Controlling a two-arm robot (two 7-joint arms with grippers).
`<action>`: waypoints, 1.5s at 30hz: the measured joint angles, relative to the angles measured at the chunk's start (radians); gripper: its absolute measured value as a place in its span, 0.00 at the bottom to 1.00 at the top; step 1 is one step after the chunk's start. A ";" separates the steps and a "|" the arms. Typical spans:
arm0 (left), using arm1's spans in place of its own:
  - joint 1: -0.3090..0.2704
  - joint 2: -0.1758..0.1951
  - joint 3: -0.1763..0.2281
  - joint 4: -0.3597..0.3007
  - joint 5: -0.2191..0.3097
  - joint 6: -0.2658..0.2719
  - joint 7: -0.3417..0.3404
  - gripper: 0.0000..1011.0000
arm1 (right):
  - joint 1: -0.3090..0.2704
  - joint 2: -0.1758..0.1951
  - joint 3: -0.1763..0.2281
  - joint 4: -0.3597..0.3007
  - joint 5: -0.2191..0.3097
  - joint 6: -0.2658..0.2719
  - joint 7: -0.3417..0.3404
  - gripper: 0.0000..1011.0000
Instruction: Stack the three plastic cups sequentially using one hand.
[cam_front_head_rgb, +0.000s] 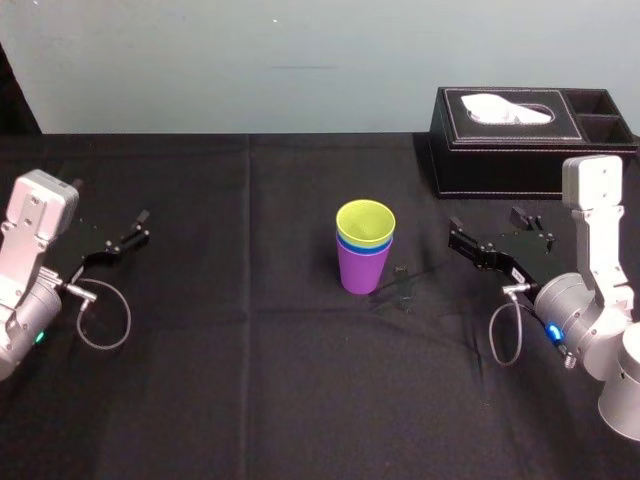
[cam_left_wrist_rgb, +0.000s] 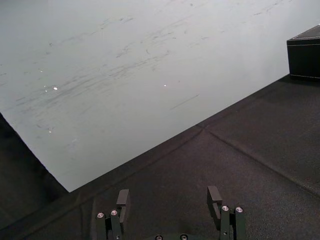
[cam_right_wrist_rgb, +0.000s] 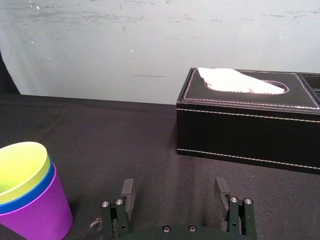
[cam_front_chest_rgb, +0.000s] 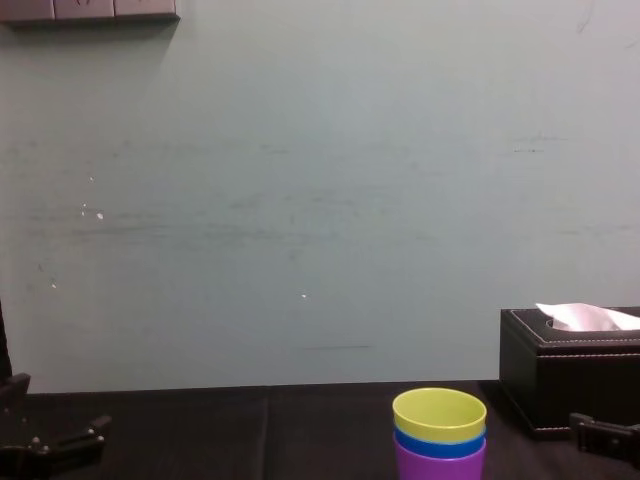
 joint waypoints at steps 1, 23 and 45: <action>0.000 0.000 0.000 0.000 0.000 0.000 0.000 1.00 | 0.000 0.000 0.000 0.000 0.000 0.000 0.000 0.99; 0.000 0.000 0.000 0.000 0.000 0.000 0.000 1.00 | 0.000 0.000 0.000 0.000 0.000 0.000 0.000 0.99; 0.000 0.000 0.000 0.000 0.000 0.000 0.000 1.00 | 0.000 0.000 0.000 0.000 0.000 0.000 0.000 0.99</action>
